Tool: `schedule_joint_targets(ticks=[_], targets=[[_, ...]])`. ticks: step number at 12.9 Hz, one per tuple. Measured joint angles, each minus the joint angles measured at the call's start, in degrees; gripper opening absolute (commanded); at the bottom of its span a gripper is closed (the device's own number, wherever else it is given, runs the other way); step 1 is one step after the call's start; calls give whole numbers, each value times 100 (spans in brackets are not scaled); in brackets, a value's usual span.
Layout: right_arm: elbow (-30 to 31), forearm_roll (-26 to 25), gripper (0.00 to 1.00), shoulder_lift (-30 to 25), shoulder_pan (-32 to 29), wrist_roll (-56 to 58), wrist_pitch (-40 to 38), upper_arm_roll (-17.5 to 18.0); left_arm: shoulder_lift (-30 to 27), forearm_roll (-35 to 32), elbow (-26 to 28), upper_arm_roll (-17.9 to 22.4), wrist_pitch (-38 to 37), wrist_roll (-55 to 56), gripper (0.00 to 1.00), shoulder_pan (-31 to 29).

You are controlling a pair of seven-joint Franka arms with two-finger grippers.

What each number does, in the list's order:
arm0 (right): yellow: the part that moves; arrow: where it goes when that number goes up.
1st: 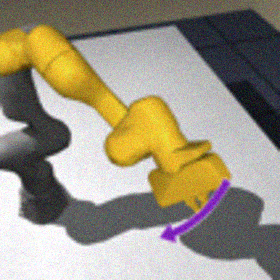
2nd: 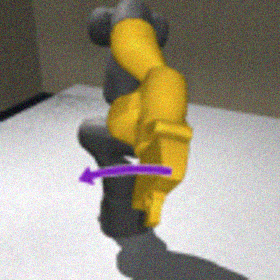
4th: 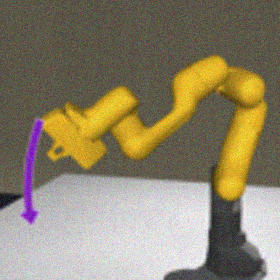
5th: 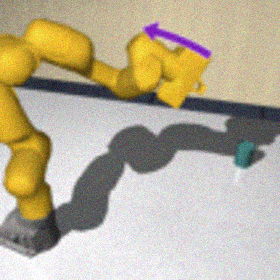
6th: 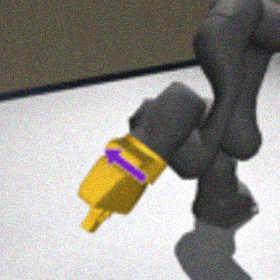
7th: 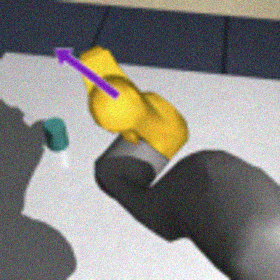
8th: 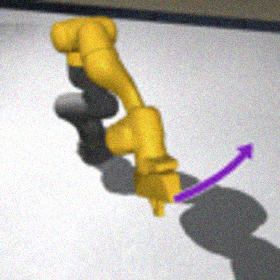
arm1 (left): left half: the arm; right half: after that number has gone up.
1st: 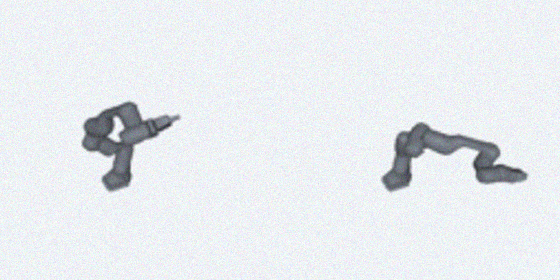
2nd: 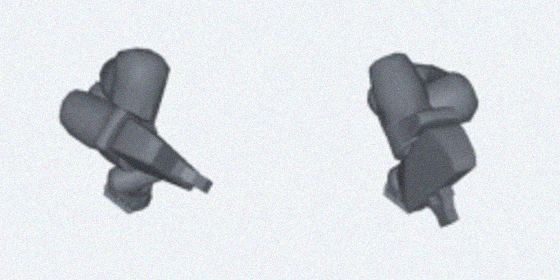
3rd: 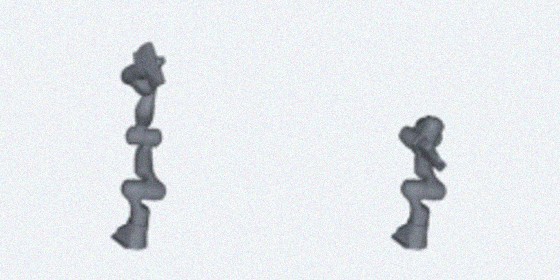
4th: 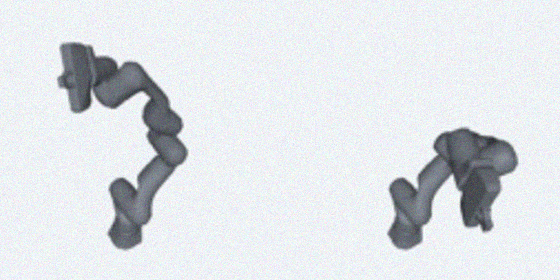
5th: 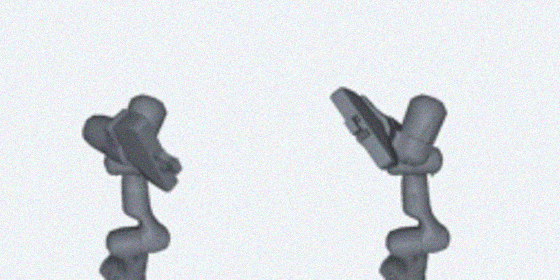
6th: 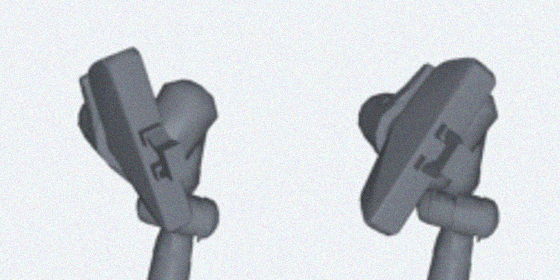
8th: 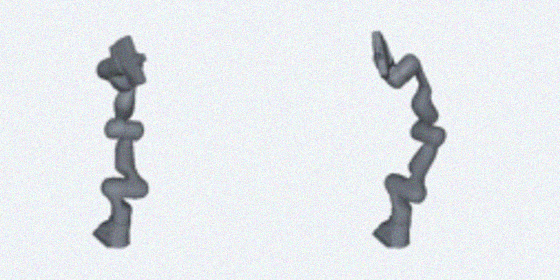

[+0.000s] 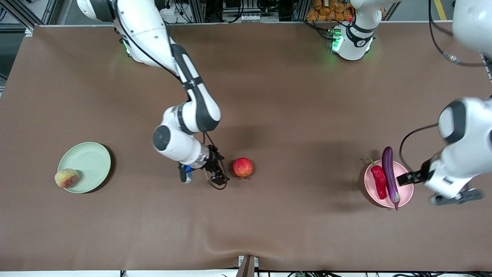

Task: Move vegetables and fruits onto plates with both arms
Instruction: 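Grasp the red apple with the right gripper and carry it to the green plate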

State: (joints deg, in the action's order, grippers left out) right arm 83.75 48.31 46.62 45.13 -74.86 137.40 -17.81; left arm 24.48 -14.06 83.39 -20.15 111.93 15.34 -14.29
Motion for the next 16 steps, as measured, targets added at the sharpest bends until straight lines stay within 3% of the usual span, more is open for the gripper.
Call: schedule_joint_targets(ticks=[3,8,9,10,12,13,15,16], targets=[[-96,1,100,187,121,-182,430,125,-1119,166,21,-353,-865,2,100,27],[-267,1,100,531,200,-329,1028,352,-2144,1015,117,-240,-1718,-42,100,36],[-282,1,71,606,200,-329,1205,406,-2241,1161,136,-20,-1857,-85,100,138],[-295,1,55,674,201,-329,1374,461,-2314,1333,152,368,-2059,-207,100,389],[-343,1,53,714,199,-333,1503,484,-2461,1584,238,1348,-2364,-425,100,1106],[-397,1,53,704,187,-335,1489,469,-2555,1621,321,1630,-2444,-456,100,1318],[-506,1,53,580,133,-337,1005,337,-2779,1629,527,1759,-2506,-462,100,1453],[-566,0,53,455,121,-338,415,100,-2873,1629,600,1757,-2548,-461,100,1469]])
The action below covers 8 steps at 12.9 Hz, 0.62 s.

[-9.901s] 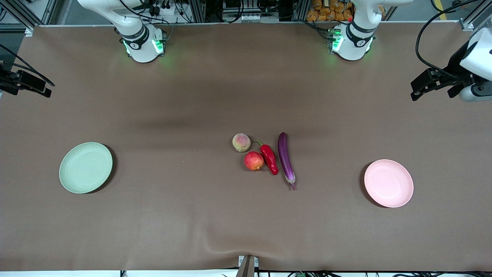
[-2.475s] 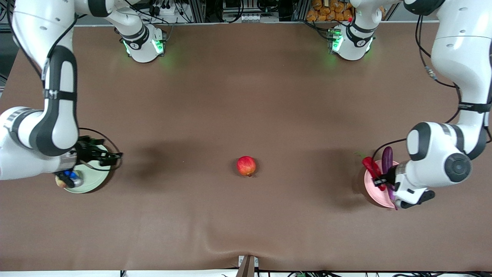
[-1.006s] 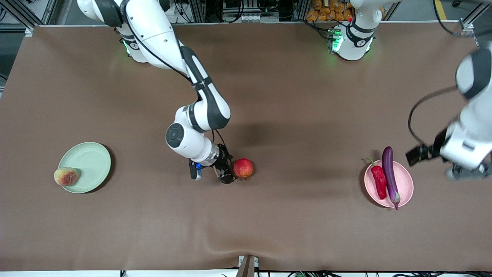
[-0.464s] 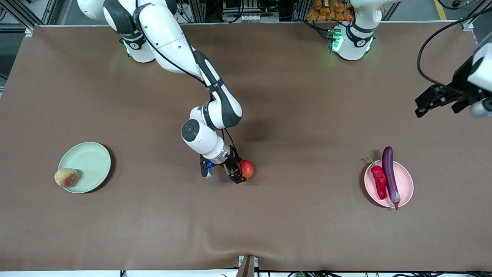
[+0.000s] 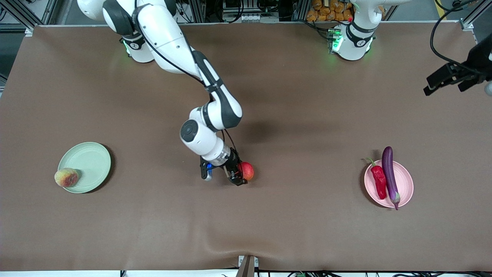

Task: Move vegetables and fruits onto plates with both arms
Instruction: 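Grasp the red apple with the right gripper and carry it to the green plate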

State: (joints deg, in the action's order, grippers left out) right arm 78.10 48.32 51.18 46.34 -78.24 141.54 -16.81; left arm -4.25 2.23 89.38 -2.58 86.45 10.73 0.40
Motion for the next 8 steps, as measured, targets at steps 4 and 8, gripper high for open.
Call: schedule_joint_targets(ticks=[4,8], targets=[[-215,-2,47,-778,-106,510,-2926,-1389,-87,0,123,44,-94,0,100,-2],[161,-12,18,-1492,-1008,2583,-4828,-1989,-86,0,133,60,-93,7,100,-10]])
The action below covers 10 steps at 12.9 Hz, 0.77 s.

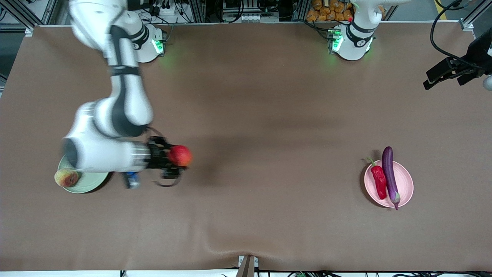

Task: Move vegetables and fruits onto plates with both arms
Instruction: 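Grasp the red apple with the right gripper and carry it to the green plate, then lower the apple onto the green plate and open the right gripper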

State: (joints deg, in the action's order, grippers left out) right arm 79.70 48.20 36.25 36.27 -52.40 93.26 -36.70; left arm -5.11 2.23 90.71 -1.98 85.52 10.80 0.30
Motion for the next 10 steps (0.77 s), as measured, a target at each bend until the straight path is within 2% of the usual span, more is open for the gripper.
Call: schedule_joint_targets(ticks=[2,4,8,10], targets=[[524,-159,12,-163,-317,1185,-57,-267,0,0,-2,-1,0,24,100,1],[898,-581,9,-184,-345,2081,-44,-542,-4,0,-3,-1,0,28,100,1],[1613,-926,9,-173,-683,3969,469,-775,-15,0,-6,-1,-8,30,100,1],[1744,-1151,15,-123,-1055,4804,781,-781,-16,0,-6,-1,-9,32,100,1]])
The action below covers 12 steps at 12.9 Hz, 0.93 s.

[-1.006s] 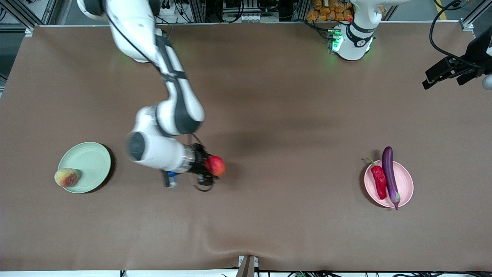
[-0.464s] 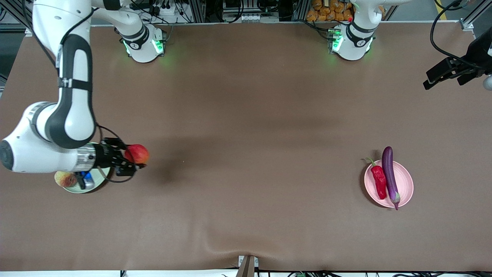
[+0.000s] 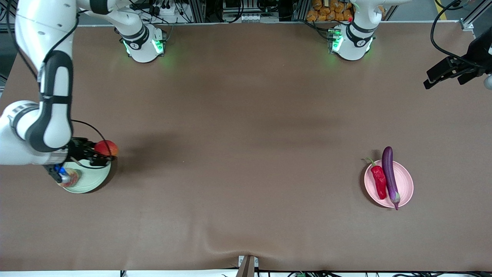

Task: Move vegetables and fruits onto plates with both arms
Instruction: 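Lower the apple onto the green plate and open the right gripper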

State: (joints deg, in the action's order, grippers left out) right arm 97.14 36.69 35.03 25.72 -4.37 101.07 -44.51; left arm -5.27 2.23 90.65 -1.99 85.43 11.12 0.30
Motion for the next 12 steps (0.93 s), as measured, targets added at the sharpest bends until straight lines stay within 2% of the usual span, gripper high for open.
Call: schedule_joint_targets(ticks=[3,5,6,7,8,10,12], targets=[[30,-145,27,265,-447,1157,770,20,0,0,-1,-6,-5,36,100,1],[11,-145,29,435,-547,1427,1156,121,0,0,-3,-9,-7,44,100,1],[-47,-145,36,488,-549,1429,1285,219,0,0,-3,-9,-8,45,100,1],[-167,-145,75,545,-563,1427,1368,317,0,0,-3,-8,-8,45,100,1],[-323,-145,100,611,-629,1424,1427,439,0,0,-3,-8,-8,47,100,1],[-593,-145,100,711,-900,1427,1676,788,0,0,-2,-7,-8,49,100,1],[-762,-148,100,740,-1005,1433,1735,899,0,0,-2,-7,-9,49,100,1]])
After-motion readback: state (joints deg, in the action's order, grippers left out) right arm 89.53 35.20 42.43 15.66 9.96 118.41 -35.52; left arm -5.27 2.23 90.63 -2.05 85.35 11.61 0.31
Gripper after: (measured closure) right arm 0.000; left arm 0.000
